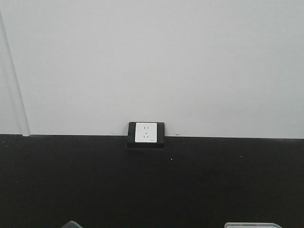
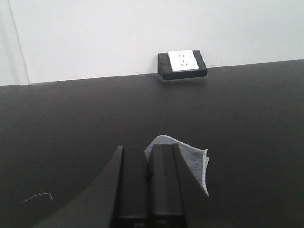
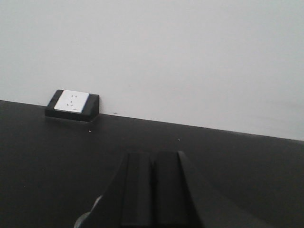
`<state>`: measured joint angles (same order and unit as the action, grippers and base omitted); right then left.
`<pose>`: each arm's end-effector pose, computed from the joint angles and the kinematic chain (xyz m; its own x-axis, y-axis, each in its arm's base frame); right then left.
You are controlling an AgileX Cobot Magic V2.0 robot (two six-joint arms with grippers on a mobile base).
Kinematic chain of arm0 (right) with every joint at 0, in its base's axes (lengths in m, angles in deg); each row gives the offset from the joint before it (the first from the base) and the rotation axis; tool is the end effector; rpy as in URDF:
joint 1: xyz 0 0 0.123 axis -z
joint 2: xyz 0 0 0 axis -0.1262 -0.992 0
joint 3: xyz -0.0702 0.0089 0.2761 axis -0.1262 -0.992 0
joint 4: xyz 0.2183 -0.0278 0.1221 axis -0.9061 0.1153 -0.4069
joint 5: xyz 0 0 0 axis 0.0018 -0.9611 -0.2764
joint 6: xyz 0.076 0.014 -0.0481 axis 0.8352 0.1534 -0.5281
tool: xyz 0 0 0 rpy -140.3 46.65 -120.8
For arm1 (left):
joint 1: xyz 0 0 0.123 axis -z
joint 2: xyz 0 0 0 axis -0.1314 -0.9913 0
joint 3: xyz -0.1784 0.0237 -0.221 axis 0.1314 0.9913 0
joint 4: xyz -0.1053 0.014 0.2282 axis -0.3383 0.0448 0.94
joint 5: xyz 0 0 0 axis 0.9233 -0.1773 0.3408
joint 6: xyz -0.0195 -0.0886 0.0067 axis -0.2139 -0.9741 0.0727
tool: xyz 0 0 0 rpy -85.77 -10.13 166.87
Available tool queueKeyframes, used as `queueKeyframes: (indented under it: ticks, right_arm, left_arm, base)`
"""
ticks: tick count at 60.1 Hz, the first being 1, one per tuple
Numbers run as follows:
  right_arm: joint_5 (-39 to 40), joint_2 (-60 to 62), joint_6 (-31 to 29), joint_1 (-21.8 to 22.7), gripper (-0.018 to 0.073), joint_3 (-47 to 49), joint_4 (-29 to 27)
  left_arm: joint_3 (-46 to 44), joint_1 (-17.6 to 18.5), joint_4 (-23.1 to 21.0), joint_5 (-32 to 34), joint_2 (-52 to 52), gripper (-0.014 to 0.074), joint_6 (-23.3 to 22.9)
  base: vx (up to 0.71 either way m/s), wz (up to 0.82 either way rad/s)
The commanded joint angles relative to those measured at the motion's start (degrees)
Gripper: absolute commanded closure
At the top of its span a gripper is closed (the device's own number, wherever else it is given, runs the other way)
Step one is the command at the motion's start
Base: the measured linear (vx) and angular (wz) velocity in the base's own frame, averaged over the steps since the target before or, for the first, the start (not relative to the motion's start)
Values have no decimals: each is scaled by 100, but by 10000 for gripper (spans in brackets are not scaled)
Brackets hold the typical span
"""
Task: Wipe beaker with gray cloth and return to tray
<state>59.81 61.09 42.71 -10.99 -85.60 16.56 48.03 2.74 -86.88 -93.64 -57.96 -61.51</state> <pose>0.0659 0.0042 0.2158 0.0232 -0.1089 -0.9938 -0.0626 0.9919 -0.1102 0.0555 -0.0100 0.1892 -0.0951 -0.0120 -0.9954 0.1759 0.9840 -0.0286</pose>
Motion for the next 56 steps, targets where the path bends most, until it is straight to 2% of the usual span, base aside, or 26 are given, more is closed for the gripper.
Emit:
queueKeyframes:
  ticks: [1, 5, 11, 56]
  right_arm:
    - [476, 435, -24, 167, 564, -365, -1]
    - [-142, 807, -36, 194, 564, -366, 16]
    - [-295, 800, -54, 171, 564, -384, 106]
    - [-258, 800, -48, 171, 564, -384, 106]
  left_arm:
    - [-35, 0, -71, 445, 80, 602, -52]
    - [-35, 0, -71, 445, 80, 602, -52]
    - [-35, 0, -71, 445, 76, 602, -52]
    - [-35, 0, -71, 445, 76, 602, -52]
  base:
    - [0, 0]
    - [0, 0]
    - [0, 0]
    - [0, 0]
